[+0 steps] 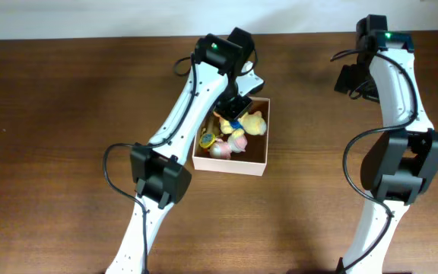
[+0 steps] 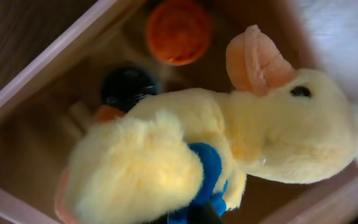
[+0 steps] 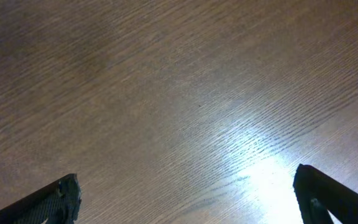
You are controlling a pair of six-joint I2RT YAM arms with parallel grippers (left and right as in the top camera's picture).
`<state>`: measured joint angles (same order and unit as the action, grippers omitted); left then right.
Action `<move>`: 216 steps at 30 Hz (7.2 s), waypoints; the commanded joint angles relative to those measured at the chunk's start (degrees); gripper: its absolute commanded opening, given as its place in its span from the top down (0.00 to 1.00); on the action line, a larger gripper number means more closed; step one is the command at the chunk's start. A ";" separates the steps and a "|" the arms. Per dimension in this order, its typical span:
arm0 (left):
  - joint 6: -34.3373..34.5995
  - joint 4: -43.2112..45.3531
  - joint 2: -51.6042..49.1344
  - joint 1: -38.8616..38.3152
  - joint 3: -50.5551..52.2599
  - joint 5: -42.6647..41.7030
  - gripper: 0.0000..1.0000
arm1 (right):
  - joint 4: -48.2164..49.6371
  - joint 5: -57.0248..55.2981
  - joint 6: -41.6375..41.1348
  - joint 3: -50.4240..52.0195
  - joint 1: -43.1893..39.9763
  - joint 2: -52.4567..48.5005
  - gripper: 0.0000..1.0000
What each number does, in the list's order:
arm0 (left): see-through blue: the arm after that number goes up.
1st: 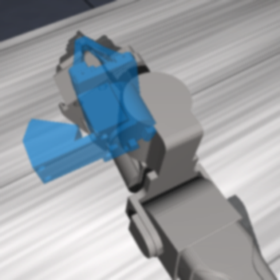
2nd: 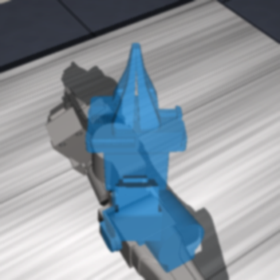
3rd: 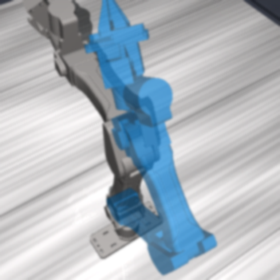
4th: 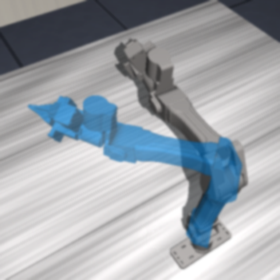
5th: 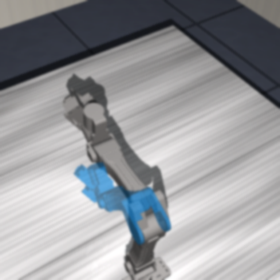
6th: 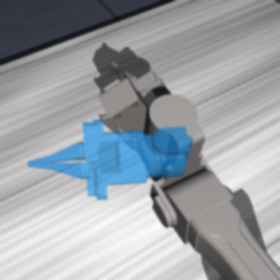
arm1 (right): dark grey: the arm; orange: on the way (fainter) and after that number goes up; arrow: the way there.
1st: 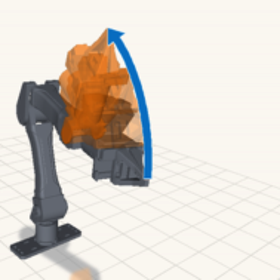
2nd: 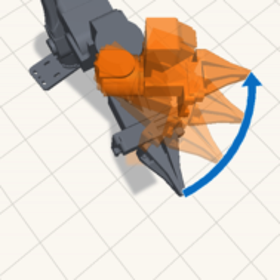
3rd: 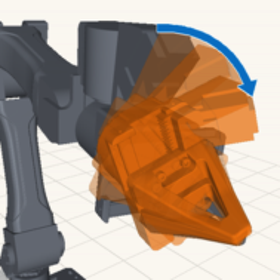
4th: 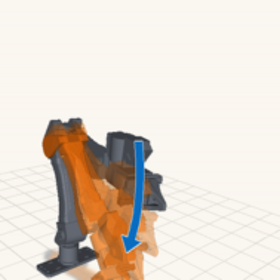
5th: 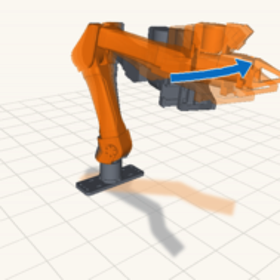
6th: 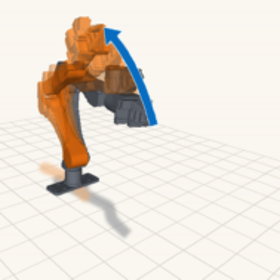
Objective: Pack container
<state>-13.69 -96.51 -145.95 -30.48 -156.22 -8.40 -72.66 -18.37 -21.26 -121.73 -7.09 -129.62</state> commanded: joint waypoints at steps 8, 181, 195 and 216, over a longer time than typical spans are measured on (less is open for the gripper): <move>9.25 1.14 -4.07 0.22 -0.13 6.73 0.98 | 0.04 -0.09 -0.92 -0.04 -0.15 -0.11 0.01; 10.45 10.23 -6.95 -3.98 -0.13 7.28 0.81 | 0.04 -0.09 -0.92 -0.04 -0.15 -0.11 0.01; 14.12 1.31 -6.21 -3.98 -0.28 6.21 0.88 | 0.04 -0.09 -0.92 -0.04 -0.15 -0.11 0.01; 15.85 0.17 0.17 -3.93 -2.71 7.89 0.88 | 0.04 -0.09 -0.90 -0.04 -0.15 -0.11 0.01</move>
<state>1.39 -96.25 -151.50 -34.70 -156.35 -2.31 -72.64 -18.37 -21.26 -121.73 -7.09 -129.62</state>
